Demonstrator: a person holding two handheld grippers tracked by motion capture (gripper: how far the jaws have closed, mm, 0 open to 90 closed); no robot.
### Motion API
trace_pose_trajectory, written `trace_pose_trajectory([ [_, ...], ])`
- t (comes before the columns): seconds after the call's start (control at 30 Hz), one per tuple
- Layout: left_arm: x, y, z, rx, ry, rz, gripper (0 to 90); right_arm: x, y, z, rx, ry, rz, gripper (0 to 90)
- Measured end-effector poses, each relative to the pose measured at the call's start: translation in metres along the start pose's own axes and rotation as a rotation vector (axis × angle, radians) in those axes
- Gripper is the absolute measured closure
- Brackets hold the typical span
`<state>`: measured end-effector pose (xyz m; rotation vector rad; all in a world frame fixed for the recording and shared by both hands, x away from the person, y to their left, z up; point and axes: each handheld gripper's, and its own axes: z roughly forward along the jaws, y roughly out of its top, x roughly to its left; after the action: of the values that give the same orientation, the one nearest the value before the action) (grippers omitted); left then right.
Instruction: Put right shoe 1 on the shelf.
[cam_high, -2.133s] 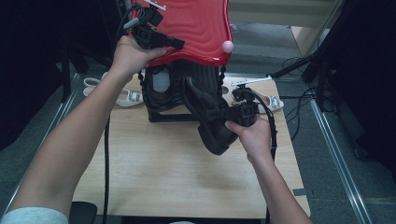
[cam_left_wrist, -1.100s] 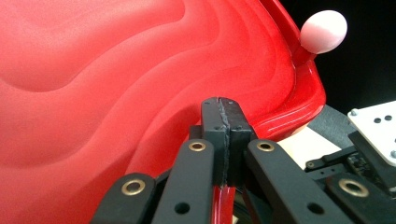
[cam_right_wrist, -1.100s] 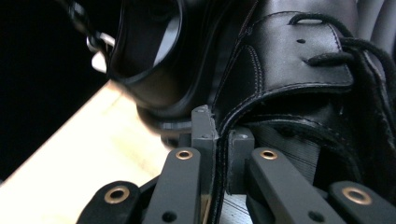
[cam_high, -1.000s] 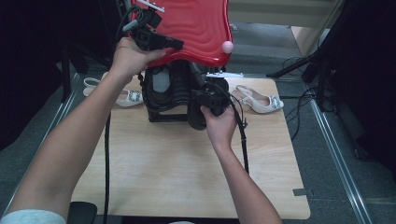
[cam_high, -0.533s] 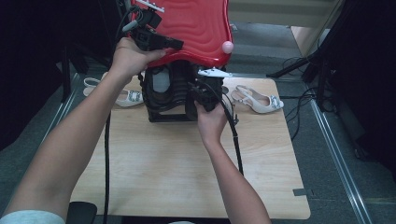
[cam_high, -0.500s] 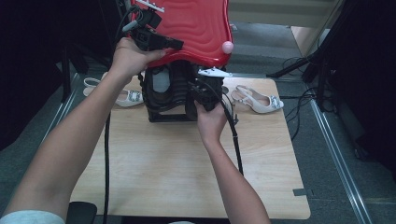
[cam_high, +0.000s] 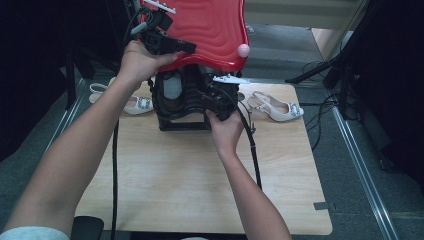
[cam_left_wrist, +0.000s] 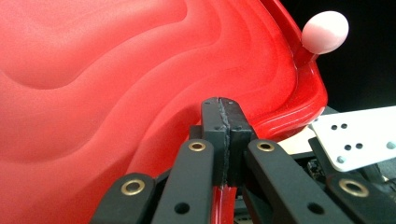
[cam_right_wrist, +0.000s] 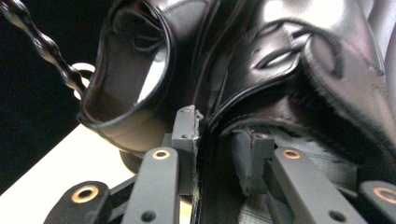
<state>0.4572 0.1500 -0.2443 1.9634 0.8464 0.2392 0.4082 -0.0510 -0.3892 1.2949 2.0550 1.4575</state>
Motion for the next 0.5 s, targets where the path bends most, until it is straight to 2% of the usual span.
trace_pose_trajectory([
  [0.1, 0.000, 0.000, 0.000, 0.003, -0.001, -0.003, 90.0, -0.003, 0.003, -0.001, 0.004, 0.035, 0.056, 66.4],
  [0.3, 0.001, 0.000, 0.000, 0.001, -0.002, -0.005, 90.0, -0.005, 0.005, -0.011, 0.031, 0.084, 0.100, 68.0],
  [0.37, 0.001, 0.000, 0.000, 0.002, -0.002, -0.005, 90.0, -0.005, 0.005, -0.016, 0.052, 0.094, 0.094, 69.7],
  [0.5, 0.001, 0.001, 0.001, 0.001, -0.002, -0.013, 90.0, -0.005, 0.004, -0.029, 0.047, 0.100, 0.077, 71.3],
])
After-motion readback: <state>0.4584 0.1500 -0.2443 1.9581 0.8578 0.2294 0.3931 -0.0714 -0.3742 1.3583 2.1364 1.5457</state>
